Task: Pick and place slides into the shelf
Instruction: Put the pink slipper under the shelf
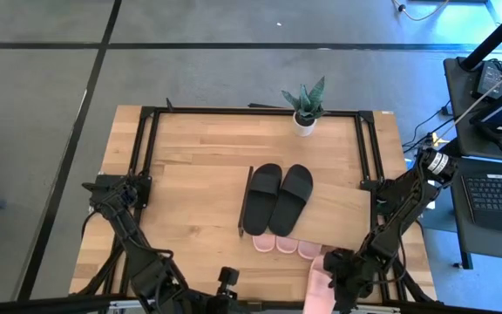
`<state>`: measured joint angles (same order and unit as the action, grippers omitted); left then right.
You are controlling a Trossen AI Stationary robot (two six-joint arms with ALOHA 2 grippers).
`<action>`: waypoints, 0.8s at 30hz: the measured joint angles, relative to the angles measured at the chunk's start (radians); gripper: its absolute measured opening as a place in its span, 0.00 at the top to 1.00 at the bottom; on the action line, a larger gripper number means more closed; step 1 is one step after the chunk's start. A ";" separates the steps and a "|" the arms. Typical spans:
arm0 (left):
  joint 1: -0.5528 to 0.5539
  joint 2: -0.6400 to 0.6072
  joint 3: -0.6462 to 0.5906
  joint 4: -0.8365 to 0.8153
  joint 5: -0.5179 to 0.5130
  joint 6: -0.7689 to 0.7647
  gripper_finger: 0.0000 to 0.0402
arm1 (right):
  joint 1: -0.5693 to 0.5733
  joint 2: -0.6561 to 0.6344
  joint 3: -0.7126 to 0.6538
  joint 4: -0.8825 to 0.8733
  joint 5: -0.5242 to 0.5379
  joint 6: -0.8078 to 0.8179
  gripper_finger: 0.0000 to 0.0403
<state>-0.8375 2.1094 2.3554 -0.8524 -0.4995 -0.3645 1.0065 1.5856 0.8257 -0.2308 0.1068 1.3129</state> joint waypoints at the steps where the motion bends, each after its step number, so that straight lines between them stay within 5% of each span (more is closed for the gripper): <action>1: 0.001 0.000 0.000 0.000 0.000 0.000 0.72 | 0.000 0.000 0.000 -0.014 -0.006 0.020 0.97; 17: 0.002 0.000 0.000 -0.001 0.000 0.000 0.72 | 0.000 -0.001 -0.001 -0.191 -0.059 0.170 0.97; 24: 0.002 0.000 0.000 -0.002 0.000 0.001 0.72 | 0.000 0.000 -0.004 -0.141 -0.060 0.150 0.88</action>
<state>-0.8352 2.1094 2.3554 -0.8546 -0.4996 -0.3637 1.0069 1.5856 0.8219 -0.3716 0.0470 1.4628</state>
